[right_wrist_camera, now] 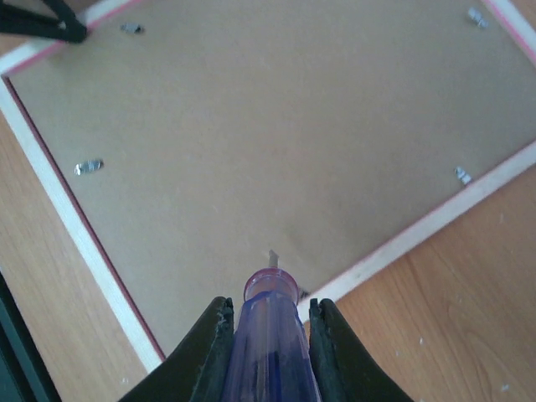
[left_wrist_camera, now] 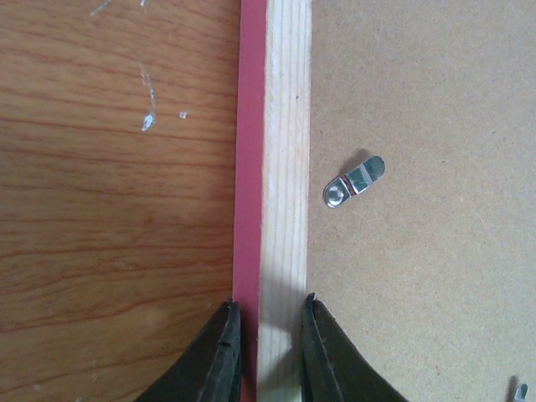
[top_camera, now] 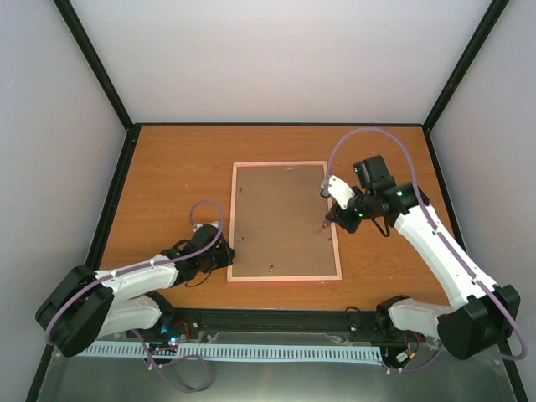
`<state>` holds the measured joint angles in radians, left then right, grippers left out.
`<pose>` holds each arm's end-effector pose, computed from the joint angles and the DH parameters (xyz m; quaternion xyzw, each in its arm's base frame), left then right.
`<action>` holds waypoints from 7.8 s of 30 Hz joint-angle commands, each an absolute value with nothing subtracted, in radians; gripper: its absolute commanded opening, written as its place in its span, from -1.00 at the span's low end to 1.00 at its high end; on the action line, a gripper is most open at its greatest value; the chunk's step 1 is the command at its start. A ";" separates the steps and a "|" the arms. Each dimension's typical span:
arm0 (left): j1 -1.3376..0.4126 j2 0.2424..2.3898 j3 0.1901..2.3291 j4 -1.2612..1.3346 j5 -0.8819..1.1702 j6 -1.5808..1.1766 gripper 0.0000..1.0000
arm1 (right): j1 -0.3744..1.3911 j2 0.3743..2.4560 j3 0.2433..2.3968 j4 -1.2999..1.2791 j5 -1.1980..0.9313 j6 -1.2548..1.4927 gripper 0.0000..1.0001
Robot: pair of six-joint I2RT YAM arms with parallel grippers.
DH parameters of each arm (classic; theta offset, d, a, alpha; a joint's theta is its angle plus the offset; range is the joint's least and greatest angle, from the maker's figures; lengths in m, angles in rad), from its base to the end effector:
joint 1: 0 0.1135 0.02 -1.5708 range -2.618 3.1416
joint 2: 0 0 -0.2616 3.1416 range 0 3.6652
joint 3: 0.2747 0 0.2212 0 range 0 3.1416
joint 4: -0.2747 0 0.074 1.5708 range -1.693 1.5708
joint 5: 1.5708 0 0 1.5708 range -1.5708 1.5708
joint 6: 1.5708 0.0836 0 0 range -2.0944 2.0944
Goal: Take the photo out of the frame
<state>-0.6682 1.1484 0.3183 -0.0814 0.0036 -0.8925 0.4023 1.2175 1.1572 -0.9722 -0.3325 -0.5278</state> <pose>0.1546 -0.1224 0.1109 -0.1053 0.9403 -0.2290 0.2289 0.1955 0.1128 0.2746 -0.4657 0.8300 0.1428 0.2717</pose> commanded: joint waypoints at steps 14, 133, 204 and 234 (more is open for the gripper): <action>-0.667 1.165 0.293 -0.110 -0.012 -0.920 -0.99 | 0.359 1.154 1.076 -1.029 -0.242 -0.626 -0.94; -0.667 1.173 0.290 -0.097 -0.012 -0.913 -0.98 | 0.204 1.714 1.483 -0.820 -0.288 -0.553 -0.94; -0.667 1.195 0.305 -0.106 -0.017 -0.908 -0.98 | 0.129 1.467 1.467 -0.899 -0.334 -0.521 -0.94; -0.681 0.924 0.683 -0.214 0.044 -0.431 -0.11 | 0.100 1.152 1.169 -0.948 -0.595 -0.499 -0.94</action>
<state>-0.6750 0.8577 0.6266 -0.1810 0.1112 -0.4561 0.0799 1.1416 1.1690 -1.0603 -0.7094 -0.5880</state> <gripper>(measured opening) 0.444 0.179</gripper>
